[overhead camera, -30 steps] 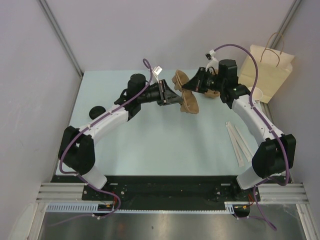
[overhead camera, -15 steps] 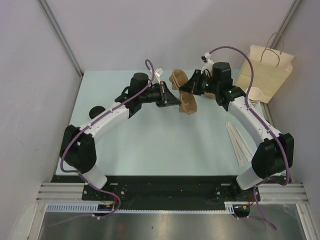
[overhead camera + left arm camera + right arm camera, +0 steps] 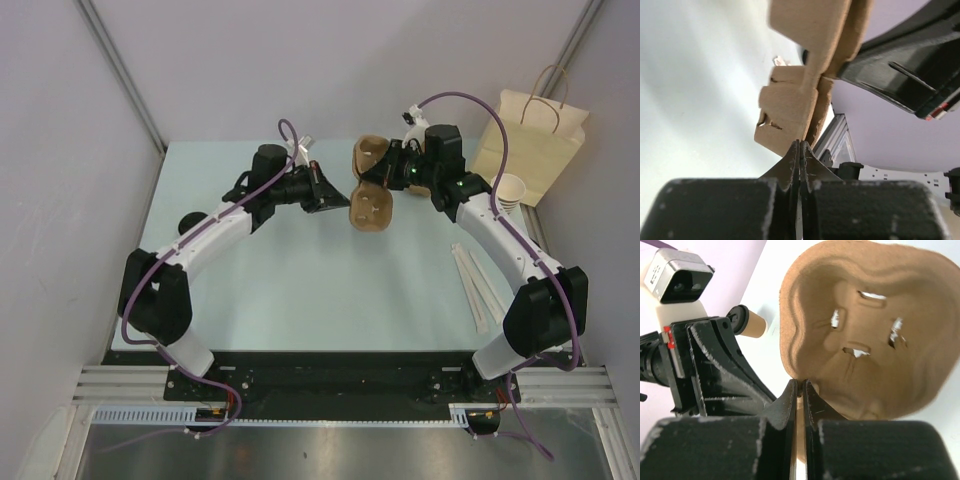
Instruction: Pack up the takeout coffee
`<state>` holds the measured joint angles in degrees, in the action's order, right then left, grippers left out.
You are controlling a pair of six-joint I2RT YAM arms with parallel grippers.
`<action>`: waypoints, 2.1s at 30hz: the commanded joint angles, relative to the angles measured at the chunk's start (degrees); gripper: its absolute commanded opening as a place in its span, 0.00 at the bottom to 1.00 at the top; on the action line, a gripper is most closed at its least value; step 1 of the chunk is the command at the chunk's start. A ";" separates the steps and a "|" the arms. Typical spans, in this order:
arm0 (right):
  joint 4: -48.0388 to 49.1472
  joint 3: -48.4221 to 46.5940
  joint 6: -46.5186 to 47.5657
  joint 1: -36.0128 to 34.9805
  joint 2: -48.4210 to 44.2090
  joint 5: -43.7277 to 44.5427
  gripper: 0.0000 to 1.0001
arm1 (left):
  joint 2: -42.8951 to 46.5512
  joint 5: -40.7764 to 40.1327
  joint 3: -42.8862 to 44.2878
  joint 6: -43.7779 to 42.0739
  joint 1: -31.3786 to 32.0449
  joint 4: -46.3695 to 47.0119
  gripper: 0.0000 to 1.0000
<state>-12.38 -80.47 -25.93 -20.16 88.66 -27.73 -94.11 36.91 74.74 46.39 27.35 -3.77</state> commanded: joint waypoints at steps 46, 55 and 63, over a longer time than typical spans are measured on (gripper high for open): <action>-1.24 -31.75 27.08 17.35 33.58 18.15 0.00 | 8.23 -3.86 1.37 -33.65 -7.84 -19.78 0.96; -5.72 -44.34 26.20 17.00 45.10 20.69 0.00 | 8.76 -5.88 -0.03 -34.09 -9.77 -20.66 0.96; -11.95 -45.74 24.79 15.86 47.57 22.28 0.00 | 8.06 -6.49 -0.12 -33.56 -10.48 -20.93 0.96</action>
<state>-20.43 -122.76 -0.47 -3.55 135.26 -7.38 -87.74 31.16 74.48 13.89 17.61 -24.75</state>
